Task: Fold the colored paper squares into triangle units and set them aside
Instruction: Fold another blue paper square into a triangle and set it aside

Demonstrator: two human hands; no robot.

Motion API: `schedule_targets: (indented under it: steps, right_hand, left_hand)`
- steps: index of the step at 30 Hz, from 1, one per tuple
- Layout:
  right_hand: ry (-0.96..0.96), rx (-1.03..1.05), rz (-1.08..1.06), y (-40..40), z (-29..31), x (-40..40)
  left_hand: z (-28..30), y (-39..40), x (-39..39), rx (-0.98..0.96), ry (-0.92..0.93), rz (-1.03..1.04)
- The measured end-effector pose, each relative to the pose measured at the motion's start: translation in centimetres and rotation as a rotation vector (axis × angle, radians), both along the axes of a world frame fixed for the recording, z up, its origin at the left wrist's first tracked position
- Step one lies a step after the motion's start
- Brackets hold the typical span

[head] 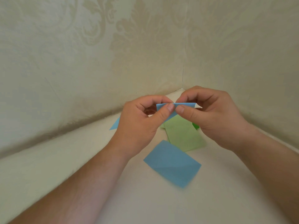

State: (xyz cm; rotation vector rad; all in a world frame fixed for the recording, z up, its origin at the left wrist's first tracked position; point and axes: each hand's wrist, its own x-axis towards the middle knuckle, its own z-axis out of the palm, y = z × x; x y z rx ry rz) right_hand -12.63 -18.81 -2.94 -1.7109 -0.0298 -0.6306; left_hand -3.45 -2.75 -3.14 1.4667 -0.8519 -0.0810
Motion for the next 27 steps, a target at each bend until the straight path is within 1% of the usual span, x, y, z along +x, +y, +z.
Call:
schedule_targets:
  steps: [2, 5, 16, 19, 23, 27]
  right_hand:
    - [-0.030, -0.035, 0.007, 0.15, -0.02, -0.03]
    - [-0.055, -0.074, 0.020, 0.02, -0.11, 0.00]
    - [-0.074, -0.223, -0.031, 0.04, -0.26, 0.23]
    - [-0.077, -0.192, -0.008, 0.13, -0.14, 0.09]
    - [-0.052, -0.071, -0.007, -0.13, -0.11, -0.04]
    - [-0.039, -0.093, -0.041, -0.20, -0.22, 0.09]
  left_hand:
    - [-0.15, 0.01, 0.08, 0.044, -0.067, 0.016]
    - [-0.19, 0.04, 0.11, 0.062, -0.108, 0.037]
    - [0.06, 0.16, -0.49, 0.084, -0.132, 0.075]
    - [0.23, 0.08, -0.70, 0.082, -0.125, 0.075]
    - [0.16, 0.09, -0.56, 0.059, -0.101, 0.078]
    - [0.09, 0.14, -0.45, 0.073, -0.115, 0.078]
